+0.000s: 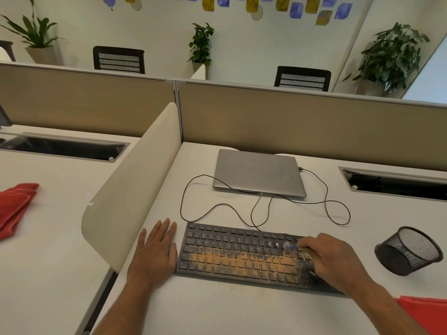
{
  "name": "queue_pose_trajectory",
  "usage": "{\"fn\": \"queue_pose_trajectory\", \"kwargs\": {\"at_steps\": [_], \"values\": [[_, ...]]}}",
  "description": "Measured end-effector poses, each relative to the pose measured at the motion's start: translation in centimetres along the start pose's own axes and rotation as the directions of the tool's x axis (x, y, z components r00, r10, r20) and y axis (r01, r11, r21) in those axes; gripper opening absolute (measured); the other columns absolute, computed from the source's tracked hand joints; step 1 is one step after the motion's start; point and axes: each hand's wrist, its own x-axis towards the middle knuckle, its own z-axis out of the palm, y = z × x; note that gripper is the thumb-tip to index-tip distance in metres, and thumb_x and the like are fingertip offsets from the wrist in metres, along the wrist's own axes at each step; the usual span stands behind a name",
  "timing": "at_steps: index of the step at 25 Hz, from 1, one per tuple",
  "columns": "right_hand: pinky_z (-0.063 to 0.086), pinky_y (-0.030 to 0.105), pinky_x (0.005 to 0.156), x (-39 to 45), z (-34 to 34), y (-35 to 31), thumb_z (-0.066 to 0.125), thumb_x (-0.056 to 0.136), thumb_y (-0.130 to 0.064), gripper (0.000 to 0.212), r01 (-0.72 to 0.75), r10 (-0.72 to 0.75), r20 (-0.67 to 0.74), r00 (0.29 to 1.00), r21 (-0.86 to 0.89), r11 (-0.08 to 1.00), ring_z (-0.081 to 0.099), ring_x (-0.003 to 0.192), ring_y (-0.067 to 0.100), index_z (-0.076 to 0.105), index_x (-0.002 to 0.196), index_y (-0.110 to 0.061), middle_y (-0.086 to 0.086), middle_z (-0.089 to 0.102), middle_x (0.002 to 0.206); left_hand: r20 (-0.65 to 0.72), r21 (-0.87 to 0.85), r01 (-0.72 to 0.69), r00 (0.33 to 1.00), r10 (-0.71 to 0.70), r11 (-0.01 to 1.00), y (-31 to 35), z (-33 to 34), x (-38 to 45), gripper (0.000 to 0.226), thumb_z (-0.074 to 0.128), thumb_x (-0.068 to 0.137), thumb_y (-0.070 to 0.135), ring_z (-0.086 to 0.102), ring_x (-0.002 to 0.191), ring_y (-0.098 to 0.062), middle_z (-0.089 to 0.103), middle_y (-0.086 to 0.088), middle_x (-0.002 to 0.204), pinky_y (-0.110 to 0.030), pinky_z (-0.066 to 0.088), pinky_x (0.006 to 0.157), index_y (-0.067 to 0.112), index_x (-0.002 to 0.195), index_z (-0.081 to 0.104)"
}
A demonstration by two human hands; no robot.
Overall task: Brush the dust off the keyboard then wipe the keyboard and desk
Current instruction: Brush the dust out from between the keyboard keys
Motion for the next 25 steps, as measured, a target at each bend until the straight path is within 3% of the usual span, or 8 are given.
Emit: {"fn": "queue_pose_trajectory", "kwargs": {"at_steps": [3,6,13,17,21,25], "values": [[0.05,0.026,0.046,0.5,0.2,-1.2,0.07,0.078,-0.014,0.03,0.065,-0.062,-0.035,0.997,0.092,0.994,0.056,0.06,0.008,0.064,0.101,-0.032,-0.011,0.063,0.07,0.002,-0.01,0.0,1.0,0.0,1.0,0.0,0.0,-0.1,0.075,0.002,0.09,0.047,-0.001,0.153,-0.009,0.009,0.008,0.167,-0.042,-0.003,0.125,0.025,0.16,0.015],[0.05,0.023,0.046,0.6,1.0,-1.9,0.081,0.071,-0.012,0.036,0.097,-0.099,0.047,0.994,0.044,0.994,0.058,0.06,0.008,0.068,0.098,-0.031,-0.012,0.065,0.071,0.009,-0.012,0.0,1.0,0.0,1.0,0.1,-0.1,-0.1,0.075,0.001,0.09,0.048,-0.002,0.153,-0.008,0.007,0.008,0.167,-0.043,-0.004,0.125,0.025,0.16,0.014],[0.044,0.024,0.041,-0.4,0.7,-0.3,0.084,0.058,-0.006,0.051,-0.001,0.009,0.099,0.995,-0.084,0.996,0.055,0.054,0.011,0.067,0.094,-0.037,-0.011,0.062,0.064,0.014,-0.001,0.0,1.0,0.0,1.0,0.2,-0.2,-0.1,0.076,-0.001,0.089,0.048,-0.003,0.153,-0.009,0.006,0.008,0.167,-0.042,-0.005,0.125,0.025,0.16,0.013],[0.043,0.024,0.041,-0.5,0.3,0.6,0.083,0.062,-0.011,0.047,-0.064,0.076,0.108,0.991,-0.115,0.991,0.053,0.054,0.01,0.064,0.093,-0.039,-0.011,0.058,0.063,0.032,0.008,0.004,0.999,-0.005,1.0,0.1,-0.3,-0.1,0.078,-0.004,0.087,0.049,-0.005,0.153,-0.008,0.003,0.009,0.167,-0.04,-0.007,0.125,0.025,0.16,0.01],[0.045,0.025,0.043,-0.3,-0.4,0.4,0.079,0.072,-0.011,0.034,-0.06,0.06,0.025,0.998,0.007,0.998,0.049,0.054,0.006,0.067,0.094,-0.032,-0.012,0.058,0.062,0.037,0.017,0.009,0.999,-0.009,1.0,0.2,-0.3,0.0,0.078,-0.006,0.086,0.049,-0.008,0.153,-0.007,0.0,0.01,0.167,-0.04,-0.009,0.124,0.026,0.16,0.007],[0.048,0.027,0.044,-0.8,0.6,0.5,0.078,0.072,-0.012,0.038,-0.029,0.033,0.093,0.995,-0.047,0.998,0.056,0.058,0.011,0.064,0.098,-0.037,-0.011,0.062,0.067,0.034,0.014,0.005,0.999,-0.006,1.0,0.3,-0.4,0.0,0.079,-0.006,0.086,0.049,-0.006,0.153,-0.007,0.001,0.009,0.167,-0.04,-0.008,0.124,0.025,0.16,0.008]]}}
